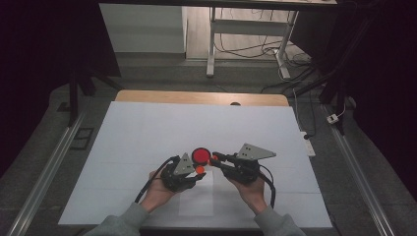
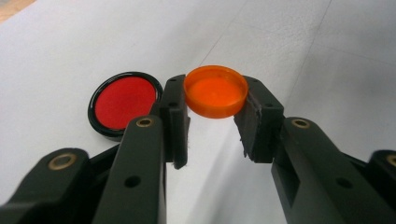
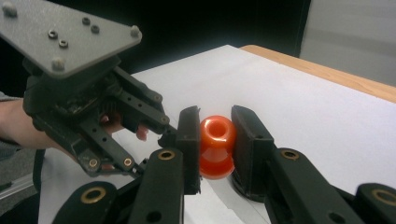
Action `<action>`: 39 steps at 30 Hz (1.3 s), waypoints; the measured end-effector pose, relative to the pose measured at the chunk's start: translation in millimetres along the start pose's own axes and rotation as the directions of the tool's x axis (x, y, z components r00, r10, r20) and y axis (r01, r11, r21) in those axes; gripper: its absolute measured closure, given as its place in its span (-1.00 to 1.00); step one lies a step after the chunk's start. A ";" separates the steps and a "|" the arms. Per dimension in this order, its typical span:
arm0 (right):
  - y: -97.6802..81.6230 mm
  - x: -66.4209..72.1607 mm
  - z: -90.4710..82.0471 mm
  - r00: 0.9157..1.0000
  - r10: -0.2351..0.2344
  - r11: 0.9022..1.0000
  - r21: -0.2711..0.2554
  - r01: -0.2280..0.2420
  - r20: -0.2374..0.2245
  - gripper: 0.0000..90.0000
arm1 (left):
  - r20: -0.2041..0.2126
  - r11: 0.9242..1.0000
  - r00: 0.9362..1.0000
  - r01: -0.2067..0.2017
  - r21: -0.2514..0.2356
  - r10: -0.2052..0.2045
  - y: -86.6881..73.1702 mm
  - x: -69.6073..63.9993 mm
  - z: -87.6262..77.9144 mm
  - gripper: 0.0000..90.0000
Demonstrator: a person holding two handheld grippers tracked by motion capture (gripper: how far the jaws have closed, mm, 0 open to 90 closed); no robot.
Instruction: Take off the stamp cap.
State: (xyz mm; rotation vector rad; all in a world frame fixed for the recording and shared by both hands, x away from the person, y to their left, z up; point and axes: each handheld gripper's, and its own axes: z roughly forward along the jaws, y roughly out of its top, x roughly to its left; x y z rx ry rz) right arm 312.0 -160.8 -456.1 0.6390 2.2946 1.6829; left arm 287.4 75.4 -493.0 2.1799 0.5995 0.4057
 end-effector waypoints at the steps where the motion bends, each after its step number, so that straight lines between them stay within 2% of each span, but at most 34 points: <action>1: -0.1 0.2 0.3 1.000 -0.002 1.000 0.002 0.002 -0.002 0.61 | 0.000 1.000 1.000 0.002 -0.002 -0.002 0.0 0.2 -0.5 0.45; 9: -0.5 0.5 1.4 1.000 -0.004 1.000 0.011 0.004 -0.003 0.61 | -0.004 1.000 1.000 0.019 -0.008 -0.019 -2.0 3.6 -2.4 0.45; 23: -2.0 -0.6 2.4 1.000 -0.002 1.000 0.027 0.002 0.003 0.61 | -0.018 0.997 0.998 0.067 -0.029 -0.068 -9.6 13.6 -17.8 0.44; 27: -3.3 -0.8 3.4 1.000 -0.004 0.999 0.033 0.004 0.007 0.61 | -0.004 0.993 0.995 0.104 -0.053 -0.104 -14.4 17.8 -28.8 0.44; 39: -3.8 -2.7 3.4 1.000 -0.007 0.999 0.045 0.007 0.007 0.61 | -0.045 0.989 0.990 0.133 -0.060 -0.136 -36.1 23.0 -58.1 0.44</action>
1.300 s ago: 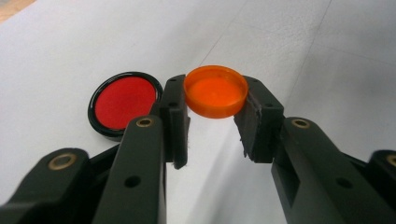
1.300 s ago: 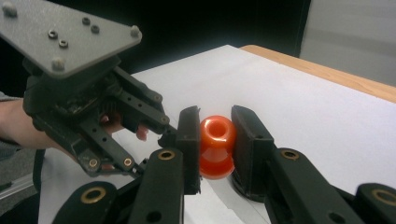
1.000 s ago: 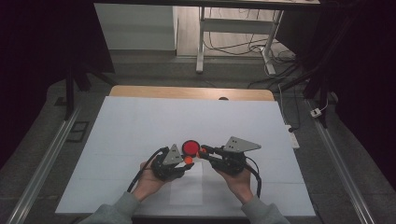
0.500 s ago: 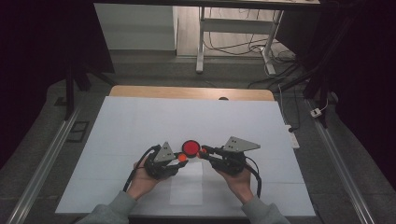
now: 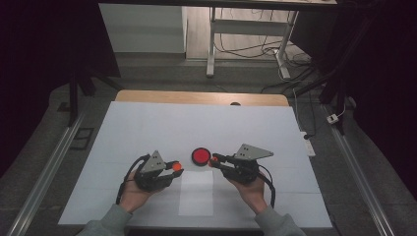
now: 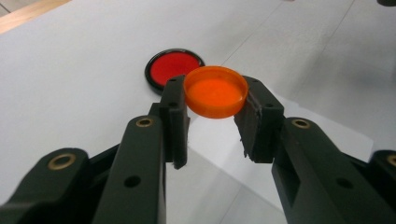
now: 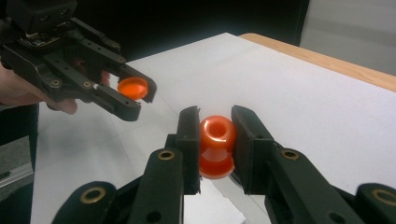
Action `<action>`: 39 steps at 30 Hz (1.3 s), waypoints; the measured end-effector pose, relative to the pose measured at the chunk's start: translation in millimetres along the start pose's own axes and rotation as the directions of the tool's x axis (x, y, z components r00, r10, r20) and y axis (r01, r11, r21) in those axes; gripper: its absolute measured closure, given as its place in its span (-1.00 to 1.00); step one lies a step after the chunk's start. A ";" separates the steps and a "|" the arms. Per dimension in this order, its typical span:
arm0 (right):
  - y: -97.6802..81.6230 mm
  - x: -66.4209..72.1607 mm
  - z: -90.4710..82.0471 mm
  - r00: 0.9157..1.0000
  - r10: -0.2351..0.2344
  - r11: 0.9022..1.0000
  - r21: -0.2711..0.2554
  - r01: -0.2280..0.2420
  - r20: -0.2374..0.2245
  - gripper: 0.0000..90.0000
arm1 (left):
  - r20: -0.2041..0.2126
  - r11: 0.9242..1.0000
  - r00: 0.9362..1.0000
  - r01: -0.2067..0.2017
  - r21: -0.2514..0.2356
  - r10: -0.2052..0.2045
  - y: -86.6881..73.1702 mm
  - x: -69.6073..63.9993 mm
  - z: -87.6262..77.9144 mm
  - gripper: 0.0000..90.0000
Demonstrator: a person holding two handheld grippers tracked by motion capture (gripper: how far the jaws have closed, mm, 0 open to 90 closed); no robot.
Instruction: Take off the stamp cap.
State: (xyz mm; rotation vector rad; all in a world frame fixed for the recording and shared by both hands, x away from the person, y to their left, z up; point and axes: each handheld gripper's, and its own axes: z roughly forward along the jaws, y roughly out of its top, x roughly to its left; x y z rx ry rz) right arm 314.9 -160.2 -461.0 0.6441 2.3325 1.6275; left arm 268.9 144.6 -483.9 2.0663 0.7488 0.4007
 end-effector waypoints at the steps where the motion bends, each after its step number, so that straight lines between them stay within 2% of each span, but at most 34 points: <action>1: 0.1 -0.1 -0.1 1.000 0.001 1.000 -0.001 -0.001 0.001 0.60 | -0.003 1.000 1.000 0.005 0.000 -0.005 -2.1 0.8 -1.9 0.44; 15: 0.1 -1.0 -0.9 1.000 -0.002 1.000 -0.001 0.002 0.008 0.60 | -0.049 0.999 0.998 0.049 0.003 -0.049 -32.5 12.1 -34.6 0.44; 22: 0.2 -1.0 -1.6 1.000 -0.004 1.000 -0.003 0.004 0.014 0.60 | -0.068 0.995 0.993 0.095 -0.016 -0.096 -47.6 18.5 -47.5 0.44; 32: -0.3 -2.5 -2.5 1.000 -0.007 1.000 0.000 0.007 0.021 0.60 | -0.117 0.993 0.986 0.119 -0.009 -0.119 -61.4 27.0 -57.0 0.44; 39: -0.4 -2.8 -2.9 1.000 -0.010 1.000 0.003 0.010 0.025 0.60 | -0.126 0.992 0.984 0.124 -0.008 -0.124 -64.7 31.0 -55.7 0.44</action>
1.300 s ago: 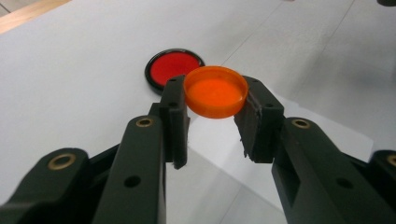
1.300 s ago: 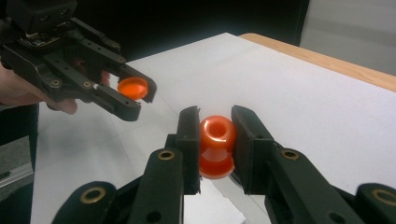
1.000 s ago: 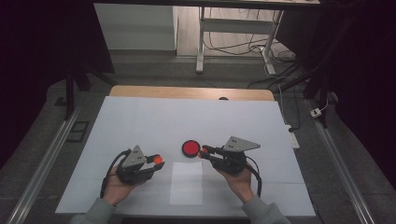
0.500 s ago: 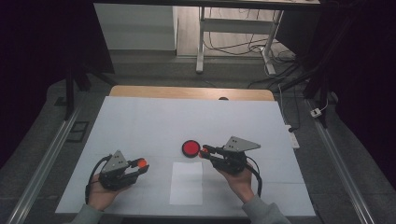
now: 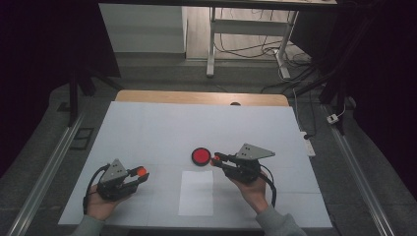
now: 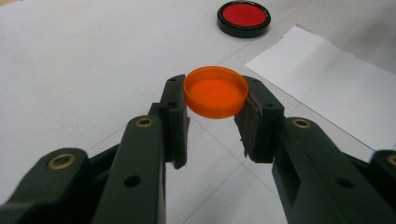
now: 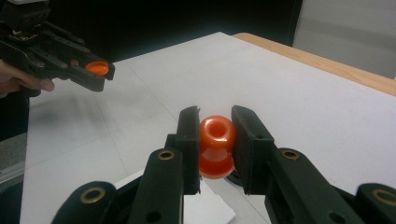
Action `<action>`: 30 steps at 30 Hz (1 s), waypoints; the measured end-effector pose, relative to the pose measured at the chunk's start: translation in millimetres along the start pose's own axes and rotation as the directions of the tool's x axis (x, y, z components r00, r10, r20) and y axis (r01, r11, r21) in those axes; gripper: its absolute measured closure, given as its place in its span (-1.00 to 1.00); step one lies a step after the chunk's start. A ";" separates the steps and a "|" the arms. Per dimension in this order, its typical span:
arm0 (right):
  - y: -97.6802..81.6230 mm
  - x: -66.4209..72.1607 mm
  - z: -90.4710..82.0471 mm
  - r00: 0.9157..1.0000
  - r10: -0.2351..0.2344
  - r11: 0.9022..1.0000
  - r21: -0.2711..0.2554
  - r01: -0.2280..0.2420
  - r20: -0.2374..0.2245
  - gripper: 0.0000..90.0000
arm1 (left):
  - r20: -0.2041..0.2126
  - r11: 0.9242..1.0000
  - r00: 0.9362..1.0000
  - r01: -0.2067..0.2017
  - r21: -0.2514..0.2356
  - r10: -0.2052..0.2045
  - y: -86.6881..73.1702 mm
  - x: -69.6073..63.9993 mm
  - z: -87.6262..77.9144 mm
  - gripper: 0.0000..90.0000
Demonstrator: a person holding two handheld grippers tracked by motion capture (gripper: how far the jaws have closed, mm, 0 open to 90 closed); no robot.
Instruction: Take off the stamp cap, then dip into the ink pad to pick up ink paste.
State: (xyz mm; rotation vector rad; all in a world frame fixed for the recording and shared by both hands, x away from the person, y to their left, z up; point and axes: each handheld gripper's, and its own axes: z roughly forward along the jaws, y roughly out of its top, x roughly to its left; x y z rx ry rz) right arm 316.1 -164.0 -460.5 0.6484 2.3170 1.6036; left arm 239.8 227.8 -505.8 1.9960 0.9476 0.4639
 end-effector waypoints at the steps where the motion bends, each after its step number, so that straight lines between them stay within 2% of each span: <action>1: 0.0 -0.1 0.0 1.000 0.000 1.000 0.000 0.000 0.000 0.60 | -0.001 1.000 1.000 0.000 0.001 0.000 -0.1 0.4 0.2 0.44; 30: 0.0 -1.7 4.9 1.000 0.003 1.000 0.010 -0.003 0.011 0.60 | -0.001 1.000 1.000 -0.002 0.011 0.002 -0.4 0.2 5.4 0.44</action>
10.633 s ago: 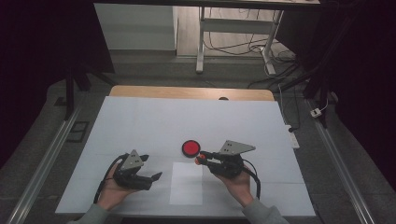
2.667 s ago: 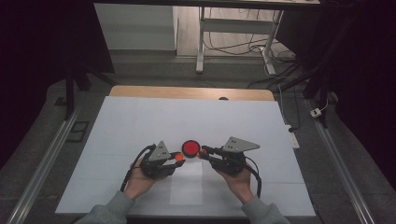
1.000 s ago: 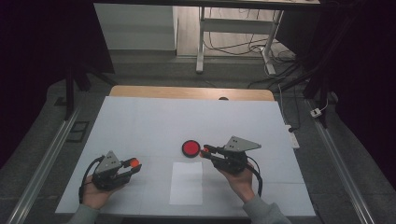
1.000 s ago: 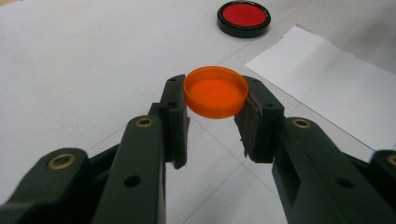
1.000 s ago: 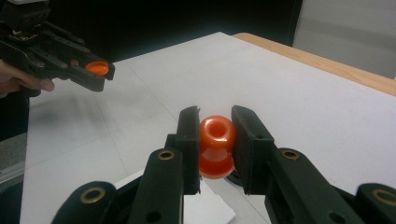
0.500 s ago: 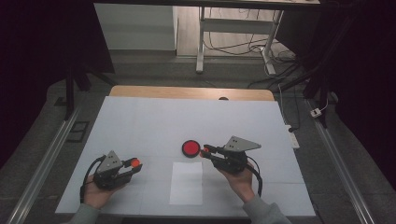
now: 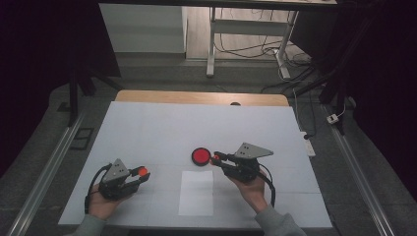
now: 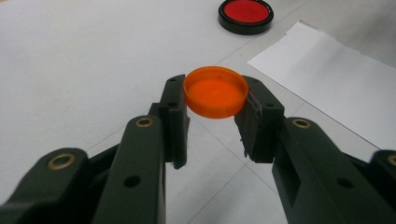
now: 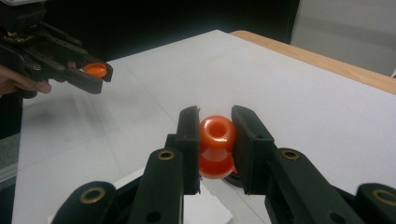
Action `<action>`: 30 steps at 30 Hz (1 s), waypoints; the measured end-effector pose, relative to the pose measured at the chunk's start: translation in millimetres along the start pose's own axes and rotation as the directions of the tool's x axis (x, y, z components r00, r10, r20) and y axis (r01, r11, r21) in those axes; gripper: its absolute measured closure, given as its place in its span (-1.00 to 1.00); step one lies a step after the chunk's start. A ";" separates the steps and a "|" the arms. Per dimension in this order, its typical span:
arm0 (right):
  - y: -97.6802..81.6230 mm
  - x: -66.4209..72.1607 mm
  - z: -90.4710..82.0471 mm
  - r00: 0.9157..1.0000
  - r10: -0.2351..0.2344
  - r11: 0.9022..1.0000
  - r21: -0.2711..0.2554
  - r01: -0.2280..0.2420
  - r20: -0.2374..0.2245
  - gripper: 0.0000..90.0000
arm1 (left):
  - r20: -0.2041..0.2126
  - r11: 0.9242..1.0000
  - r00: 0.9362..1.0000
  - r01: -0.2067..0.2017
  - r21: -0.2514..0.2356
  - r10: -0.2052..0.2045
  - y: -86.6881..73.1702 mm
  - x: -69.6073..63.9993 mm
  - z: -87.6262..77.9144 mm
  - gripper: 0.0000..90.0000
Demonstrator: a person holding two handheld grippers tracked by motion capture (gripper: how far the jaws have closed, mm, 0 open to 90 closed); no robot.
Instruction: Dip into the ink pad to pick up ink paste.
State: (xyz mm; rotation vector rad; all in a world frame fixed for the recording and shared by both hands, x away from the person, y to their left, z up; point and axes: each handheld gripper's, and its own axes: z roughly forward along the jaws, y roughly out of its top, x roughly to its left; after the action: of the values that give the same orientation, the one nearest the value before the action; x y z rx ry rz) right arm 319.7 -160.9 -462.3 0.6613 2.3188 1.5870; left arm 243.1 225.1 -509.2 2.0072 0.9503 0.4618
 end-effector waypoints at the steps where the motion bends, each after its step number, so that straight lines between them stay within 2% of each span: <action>1: -0.1 -0.2 0.6 1.000 -0.001 1.000 0.003 0.001 -0.001 0.60 | -0.001 1.000 1.000 0.001 0.001 -0.001 -0.1 0.0 0.4 0.44; 13: -0.9 -13.6 5.1 0.999 0.025 1.000 0.012 -0.025 0.028 0.60 | -0.001 1.000 1.000 0.005 0.002 -0.005 -0.3 -0.1 1.1 0.44; 30: 4.7 -29.1 32.2 0.999 0.040 0.999 0.029 -0.041 0.037 0.60 | 0.002 1.000 1.000 0.006 0.001 -0.006 -0.6 0.6 1.2 0.44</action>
State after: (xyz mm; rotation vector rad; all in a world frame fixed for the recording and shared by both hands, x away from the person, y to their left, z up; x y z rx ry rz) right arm 360.4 -147.9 -471.3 0.7426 2.3208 1.5477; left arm 244.0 225.2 -510.3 2.0044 0.9552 0.4564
